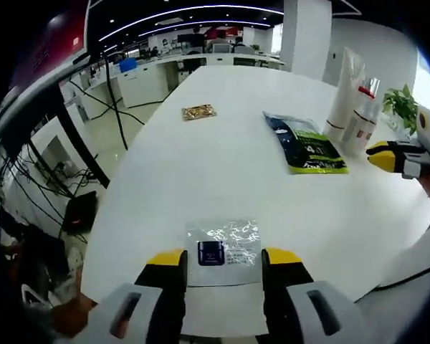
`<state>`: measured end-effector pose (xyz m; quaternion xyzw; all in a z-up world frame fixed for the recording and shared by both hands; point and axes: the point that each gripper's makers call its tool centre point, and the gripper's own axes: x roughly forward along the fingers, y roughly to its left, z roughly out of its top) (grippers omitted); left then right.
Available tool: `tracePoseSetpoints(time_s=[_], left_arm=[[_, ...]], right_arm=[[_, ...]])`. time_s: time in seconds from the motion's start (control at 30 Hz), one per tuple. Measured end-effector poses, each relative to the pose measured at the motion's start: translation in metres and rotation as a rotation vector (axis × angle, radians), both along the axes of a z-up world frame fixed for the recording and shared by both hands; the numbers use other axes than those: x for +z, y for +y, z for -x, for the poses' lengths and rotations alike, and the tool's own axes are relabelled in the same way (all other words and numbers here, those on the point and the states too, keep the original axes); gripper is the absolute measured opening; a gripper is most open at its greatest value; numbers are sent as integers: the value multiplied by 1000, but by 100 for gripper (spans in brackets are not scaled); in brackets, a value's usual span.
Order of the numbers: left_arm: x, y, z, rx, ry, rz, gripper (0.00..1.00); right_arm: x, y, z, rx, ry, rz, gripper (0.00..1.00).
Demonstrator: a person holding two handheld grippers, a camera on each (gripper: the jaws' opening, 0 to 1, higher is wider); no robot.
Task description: Arrange the skincare products in the storage area until every visible bottle or jar stands upright without overlapping.
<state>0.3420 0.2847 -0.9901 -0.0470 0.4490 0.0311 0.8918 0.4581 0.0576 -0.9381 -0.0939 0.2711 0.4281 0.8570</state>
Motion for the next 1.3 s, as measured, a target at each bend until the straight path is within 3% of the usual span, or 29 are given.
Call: tracePoseSetpoints(time_s=[0.13,0.2,0.3,0.4,0.67,0.9,1.03,1.3], left_arm=[[-4,7,1,1,7,-3,43],[1,6,5,45,7,-25,43],[4,-3,3,57,1,-33,42],[8,-14,1,83,-10,10,42],[26,-19,-8,59,-58,-1,42],[42,-36,-19,28,-129,34,42],[52,-55,-26,-6,-179,76,42],[74,-84,-37,-69,-279,149,42]], right_arm=[[-1,-2,2,-5,8,-3,11],[-2,-3,2,-4,7,-1,11],[-1,-4,1,-10,5,-5,11],[2,-4,0,-15,4,-14,11],[6,-1,6,-6,45,-72,11],[26,30,26,78,166,-266,12],[34,52,43,143,279,-354,13],[46,80,48,121,476,-502,17]])
